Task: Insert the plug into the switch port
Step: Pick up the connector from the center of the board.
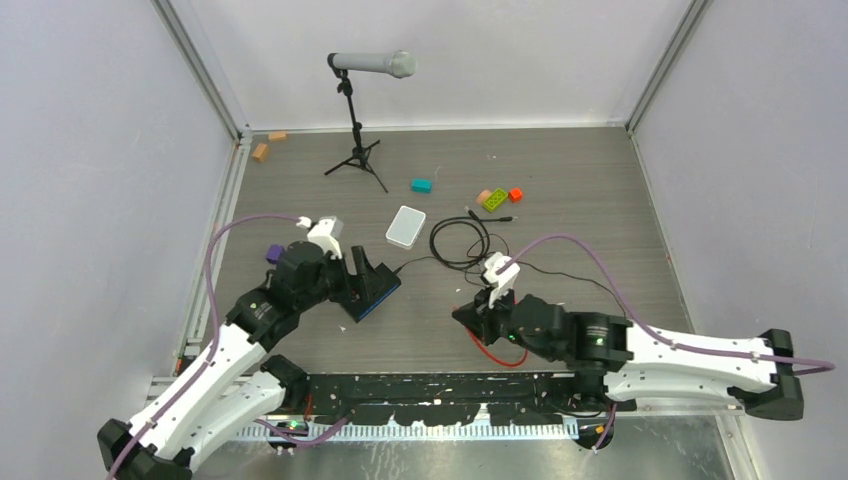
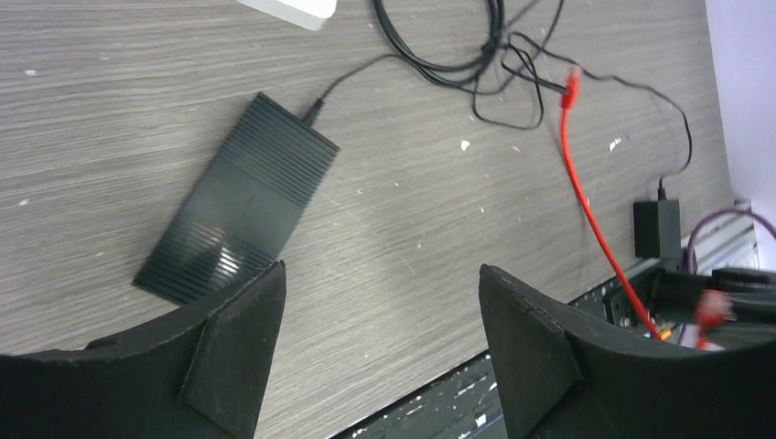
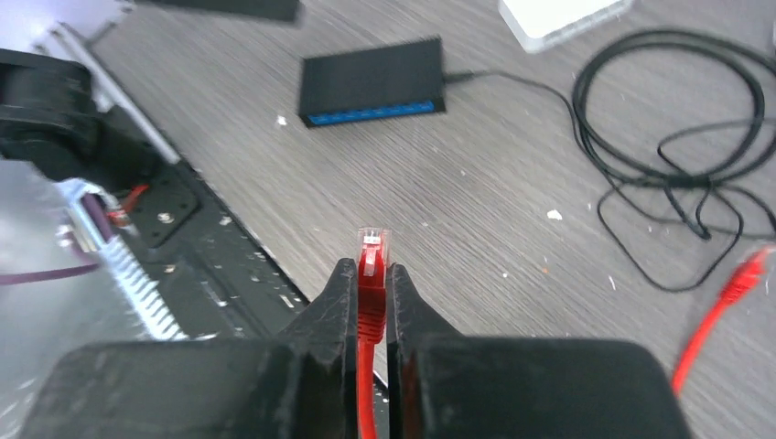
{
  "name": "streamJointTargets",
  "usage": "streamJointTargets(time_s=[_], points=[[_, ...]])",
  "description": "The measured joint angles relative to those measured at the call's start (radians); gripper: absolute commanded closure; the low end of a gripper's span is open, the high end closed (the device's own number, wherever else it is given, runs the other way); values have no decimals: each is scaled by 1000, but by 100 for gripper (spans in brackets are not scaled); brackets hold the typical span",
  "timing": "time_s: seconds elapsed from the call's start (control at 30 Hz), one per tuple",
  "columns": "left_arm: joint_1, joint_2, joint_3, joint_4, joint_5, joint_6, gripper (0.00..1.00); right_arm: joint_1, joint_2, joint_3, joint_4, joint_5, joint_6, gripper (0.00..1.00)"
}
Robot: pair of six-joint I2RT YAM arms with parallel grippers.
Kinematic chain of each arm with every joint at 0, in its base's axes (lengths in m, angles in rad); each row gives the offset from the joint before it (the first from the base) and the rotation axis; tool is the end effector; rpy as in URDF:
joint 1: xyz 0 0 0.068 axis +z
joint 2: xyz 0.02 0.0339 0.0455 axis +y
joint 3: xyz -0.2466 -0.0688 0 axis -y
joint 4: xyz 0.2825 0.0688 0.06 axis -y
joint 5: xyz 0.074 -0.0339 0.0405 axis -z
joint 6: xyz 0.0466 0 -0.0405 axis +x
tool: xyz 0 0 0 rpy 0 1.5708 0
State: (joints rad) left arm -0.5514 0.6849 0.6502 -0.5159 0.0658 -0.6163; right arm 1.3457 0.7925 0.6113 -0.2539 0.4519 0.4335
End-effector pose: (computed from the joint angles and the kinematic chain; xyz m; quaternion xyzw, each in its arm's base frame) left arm 0.1825 -0.1158 0.2566 -0.0122 0.8723 -0.2930 0.3913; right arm 0.0736 0.2301 0.2484 -0.2537 0.7907 0.2882 0.4768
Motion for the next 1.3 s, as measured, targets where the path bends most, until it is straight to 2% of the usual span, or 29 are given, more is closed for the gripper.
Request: streamJointTargets(time_s=[0.17,0.3,0.43,0.6,0.87,1.13,1.3], points=[[-109,71,5,66,-17,-2,21,6,-100,104,-81,-102,-75,99],[-141,109,6,152,4,-5,21,33,-106,166,-93,-192,-117,99],[-163,141,8,239,39,-4,22,88,-66,217,-100,-247,-156,99],[-246,182,15,319,77,8,22,147,24,277,-98,-272,-204,99],[-354,193,15,376,85,45,23,167,84,315,-71,-307,-251,99],[-380,183,13,401,100,82,22,171,98,346,-71,-342,-267,99],[-380,122,-8,389,48,80,17,172,97,360,-83,-338,-275,100]])
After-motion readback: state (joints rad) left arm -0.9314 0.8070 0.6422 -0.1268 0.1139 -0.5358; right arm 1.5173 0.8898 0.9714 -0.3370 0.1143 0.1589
